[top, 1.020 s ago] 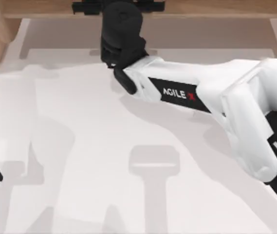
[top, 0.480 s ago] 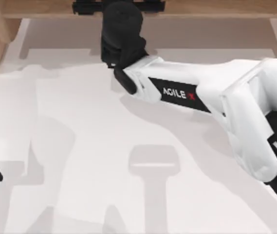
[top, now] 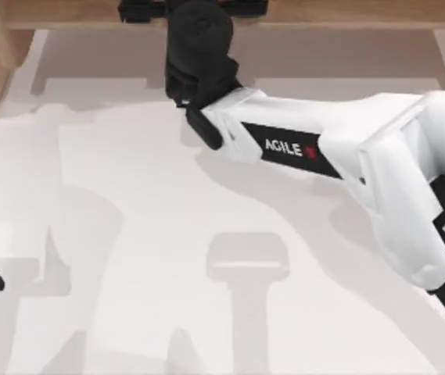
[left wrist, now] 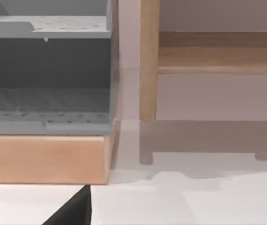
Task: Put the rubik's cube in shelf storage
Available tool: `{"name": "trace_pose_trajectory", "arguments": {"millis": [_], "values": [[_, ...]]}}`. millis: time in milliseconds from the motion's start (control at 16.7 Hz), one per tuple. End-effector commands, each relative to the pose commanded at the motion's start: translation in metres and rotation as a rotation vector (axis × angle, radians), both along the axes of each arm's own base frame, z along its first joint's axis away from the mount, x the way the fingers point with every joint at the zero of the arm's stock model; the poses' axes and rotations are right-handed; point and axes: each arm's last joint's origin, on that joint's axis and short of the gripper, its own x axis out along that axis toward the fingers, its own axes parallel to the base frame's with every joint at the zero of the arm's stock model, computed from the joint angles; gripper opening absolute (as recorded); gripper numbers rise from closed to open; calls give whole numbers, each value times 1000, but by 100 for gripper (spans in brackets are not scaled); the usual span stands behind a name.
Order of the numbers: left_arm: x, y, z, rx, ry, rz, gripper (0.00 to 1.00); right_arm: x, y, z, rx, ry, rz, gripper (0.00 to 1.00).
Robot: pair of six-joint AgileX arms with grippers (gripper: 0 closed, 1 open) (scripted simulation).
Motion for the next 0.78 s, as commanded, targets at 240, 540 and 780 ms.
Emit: {"name": "trace_pose_trajectory", "arguments": {"millis": [240, 540, 780], "values": [[0, 0, 0, 0, 0, 0, 100, 12, -38, 17, -93, -47, 1, 100], [0, 0, 0, 0, 0, 0, 100, 23, -128, 33, -338, -124, -13, 100], [0, 0, 0, 0, 0, 0, 100, 9, -218, 30, -607, -172, -26, 100]]}}
